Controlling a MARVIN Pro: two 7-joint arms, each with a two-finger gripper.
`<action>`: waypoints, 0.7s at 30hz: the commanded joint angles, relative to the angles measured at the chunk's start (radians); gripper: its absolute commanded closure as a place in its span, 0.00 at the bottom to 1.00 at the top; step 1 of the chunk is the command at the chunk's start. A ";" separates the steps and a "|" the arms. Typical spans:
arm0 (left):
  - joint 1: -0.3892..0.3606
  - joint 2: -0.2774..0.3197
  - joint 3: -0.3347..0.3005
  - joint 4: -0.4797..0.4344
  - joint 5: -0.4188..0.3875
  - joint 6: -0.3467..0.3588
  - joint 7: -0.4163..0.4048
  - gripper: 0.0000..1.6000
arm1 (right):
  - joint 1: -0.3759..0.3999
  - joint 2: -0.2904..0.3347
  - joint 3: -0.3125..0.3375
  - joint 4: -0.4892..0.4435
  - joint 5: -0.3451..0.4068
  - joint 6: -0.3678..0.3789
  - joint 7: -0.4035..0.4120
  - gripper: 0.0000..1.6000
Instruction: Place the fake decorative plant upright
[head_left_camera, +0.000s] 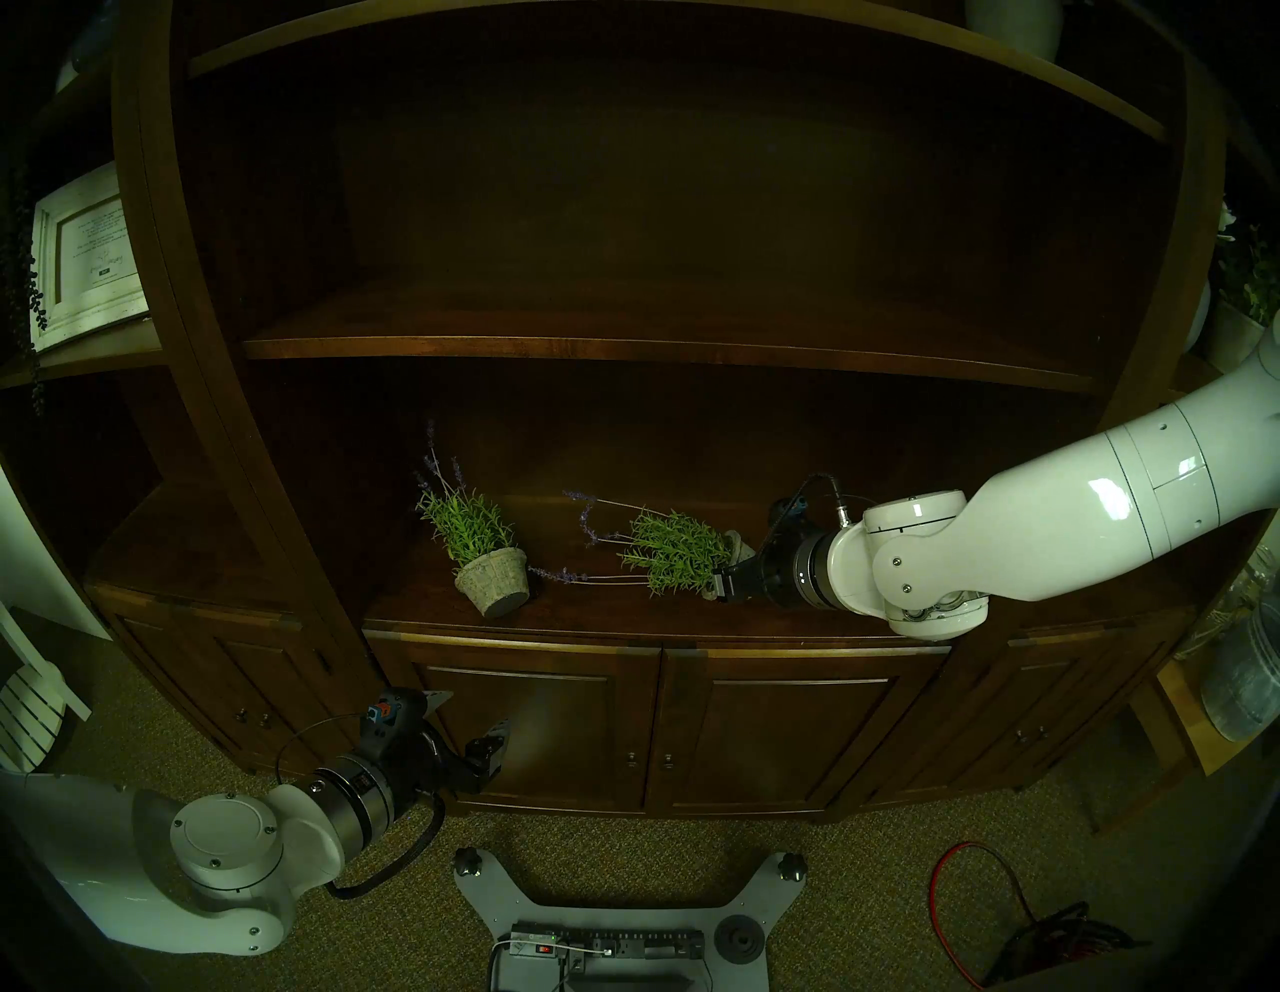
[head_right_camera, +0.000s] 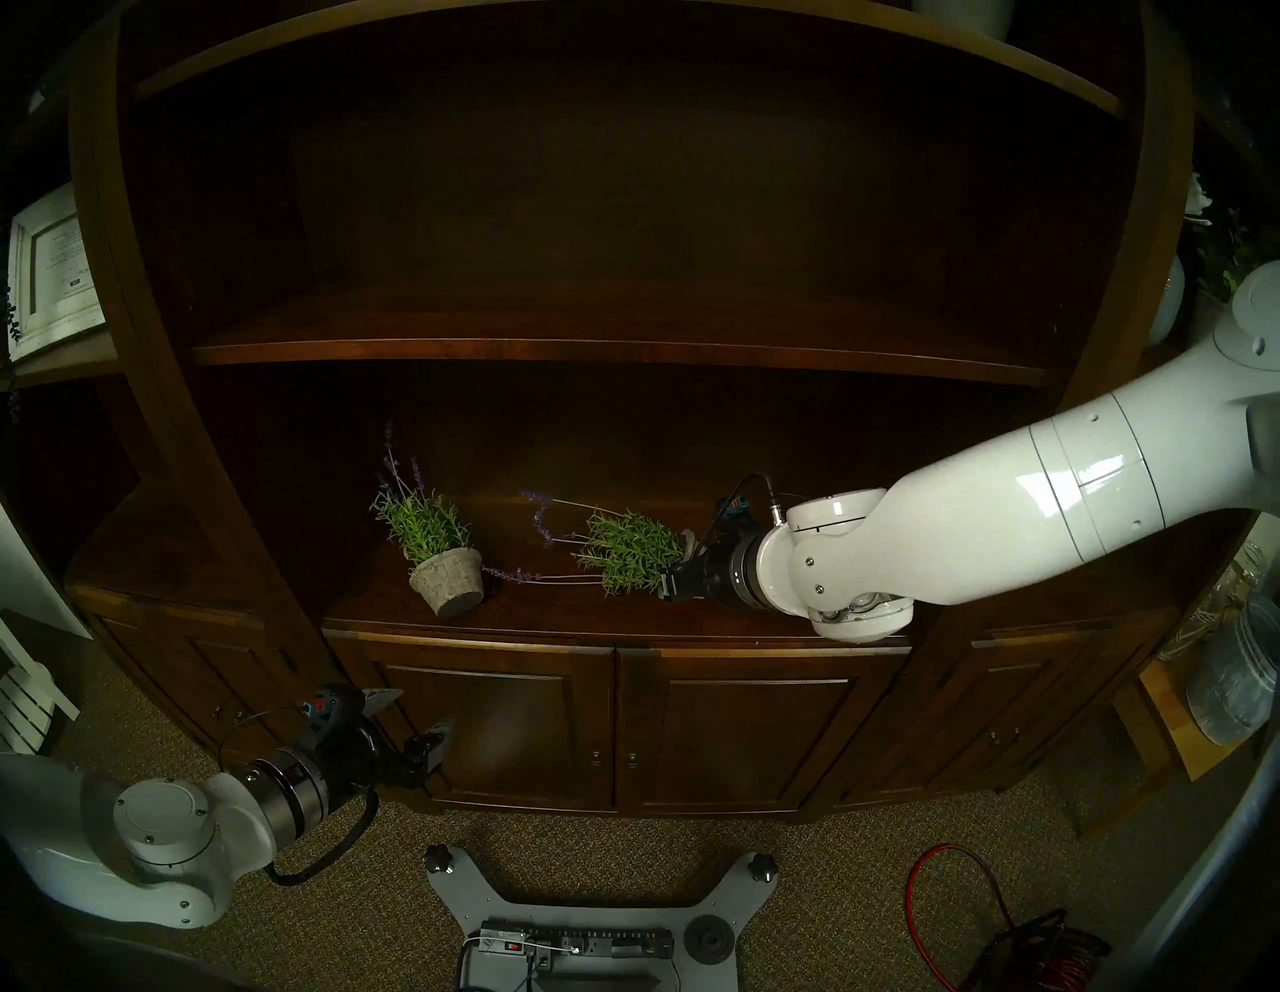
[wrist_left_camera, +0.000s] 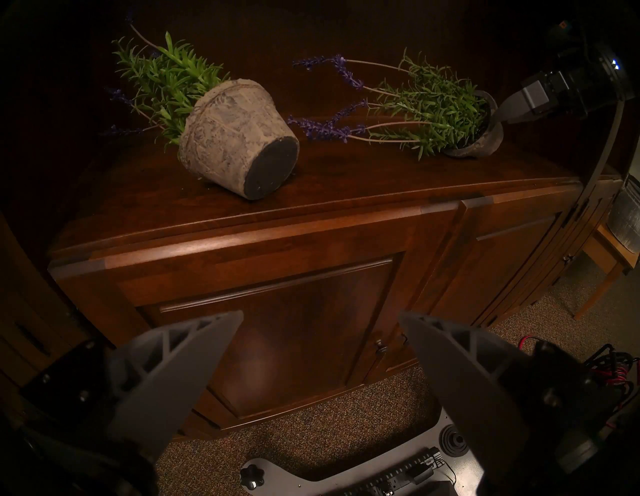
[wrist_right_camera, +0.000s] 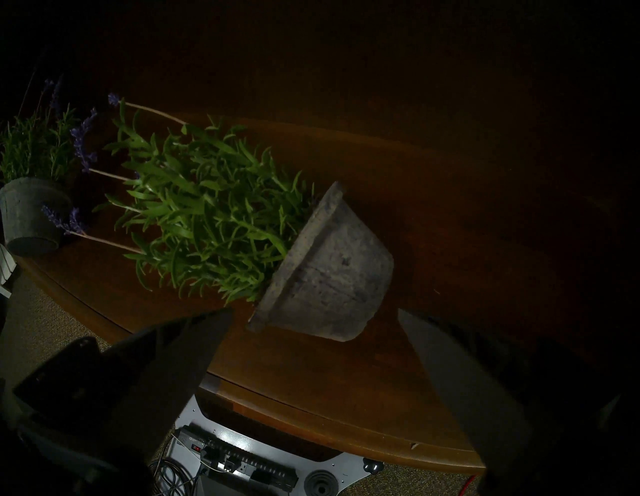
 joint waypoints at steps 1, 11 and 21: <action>-0.009 -0.001 -0.011 -0.011 0.001 -0.008 0.002 0.00 | 0.018 -0.001 0.023 0.006 0.002 -0.023 -0.015 0.00; -0.009 -0.001 -0.011 -0.011 0.001 -0.008 0.002 0.00 | -0.004 -0.021 0.038 0.039 0.021 -0.020 -0.009 0.00; -0.009 -0.001 -0.011 -0.011 0.001 -0.008 0.003 0.00 | -0.051 -0.049 0.049 0.090 0.052 -0.018 0.026 0.00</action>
